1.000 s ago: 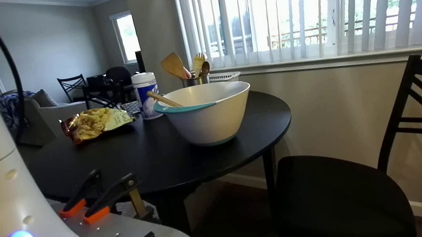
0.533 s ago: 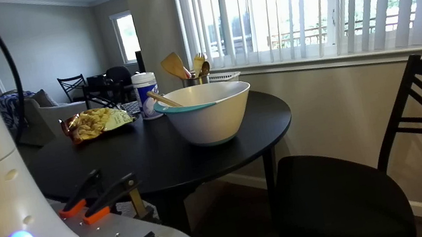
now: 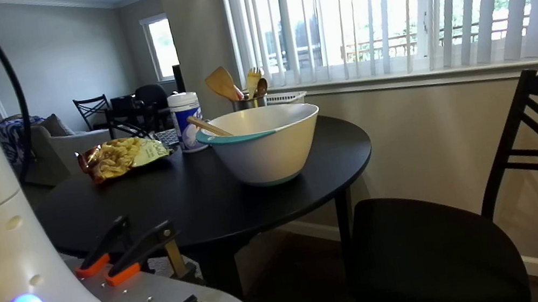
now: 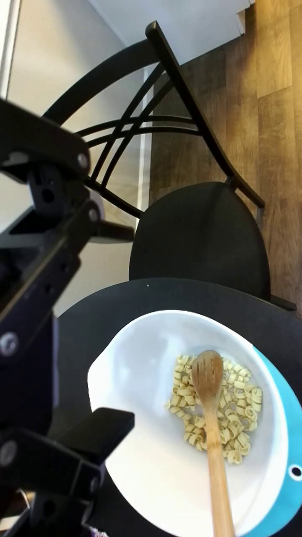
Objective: Use the cooking stick to stir the contents of the white bowl
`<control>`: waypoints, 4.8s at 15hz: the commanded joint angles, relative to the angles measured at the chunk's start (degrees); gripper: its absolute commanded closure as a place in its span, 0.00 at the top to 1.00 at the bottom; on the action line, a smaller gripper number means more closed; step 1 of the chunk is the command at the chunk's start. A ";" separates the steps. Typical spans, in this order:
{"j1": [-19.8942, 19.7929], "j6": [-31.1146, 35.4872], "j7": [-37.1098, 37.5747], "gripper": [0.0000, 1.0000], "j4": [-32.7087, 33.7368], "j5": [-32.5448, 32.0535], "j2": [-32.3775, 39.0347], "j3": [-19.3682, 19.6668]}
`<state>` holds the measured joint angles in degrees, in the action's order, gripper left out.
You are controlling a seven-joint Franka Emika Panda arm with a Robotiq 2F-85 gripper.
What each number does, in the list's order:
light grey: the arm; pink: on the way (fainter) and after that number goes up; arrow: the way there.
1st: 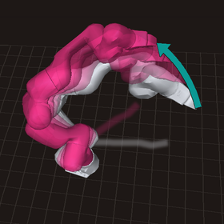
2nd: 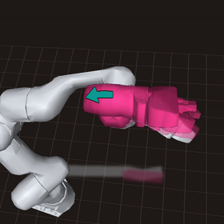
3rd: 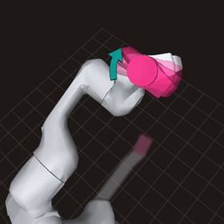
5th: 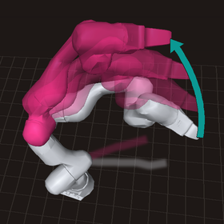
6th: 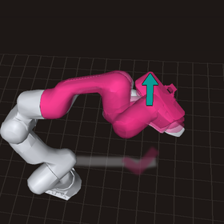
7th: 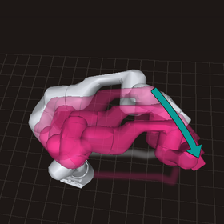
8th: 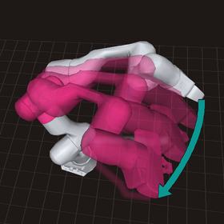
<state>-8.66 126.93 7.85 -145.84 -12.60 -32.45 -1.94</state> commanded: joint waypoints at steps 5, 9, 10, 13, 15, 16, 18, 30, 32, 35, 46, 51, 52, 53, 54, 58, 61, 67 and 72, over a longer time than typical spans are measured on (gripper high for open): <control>0.51 -0.15 0.22 1.00 0.09 -0.31 0.03 0.47; 0.51 -0.15 0.22 1.00 0.09 -0.31 0.03 0.47; 0.51 -0.15 0.22 1.00 0.09 -0.31 0.02 0.47; 0.51 -0.15 0.22 1.00 0.09 -0.31 0.03 0.47; 0.51 -0.15 0.22 1.00 0.09 -0.31 0.03 0.47; 0.51 -0.15 0.22 1.00 0.09 -0.31 0.03 0.47; 0.51 -0.15 0.22 1.00 0.09 -0.31 0.03 0.47; 12.77 5.18 -0.87 1.00 -9.13 8.23 -3.87 -3.65; 15.93 7.89 -0.81 1.00 -11.70 9.35 -3.89 -5.84; 20.12 12.98 -0.91 1.00 -16.39 10.44 -4.14 -8.26; 18.91 29.12 2.27 1.00 -14.17 -2.27 10.51 -22.39; 9.04 35.07 9.77 1.00 -14.07 -18.49 16.89 -27.30; 7.08 35.80 11.94 1.00 -14.05 -21.58 18.06 -28.29; 5.29 36.44 14.00 1.00 -14.04 -24.72 18.94 -29.25; 3.73 36.82 16.28 1.00 -14.01 -27.89 19.75 -30.34; 4.48 35.29 16.39 1.00 -13.85 -26.53 21.12 -29.48; 4.45 35.29 16.78 1.00 -13.36 -26.53 22.74 -29.50; 4.45 35.29 16.80 1.00 -13.24 -26.53 22.87 -29.50; 4.45 35.29 16.81 1.00 -13.24 -26.53 22.87 -29.50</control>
<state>-4.21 162.23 24.65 -159.08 -39.12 -9.59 -31.44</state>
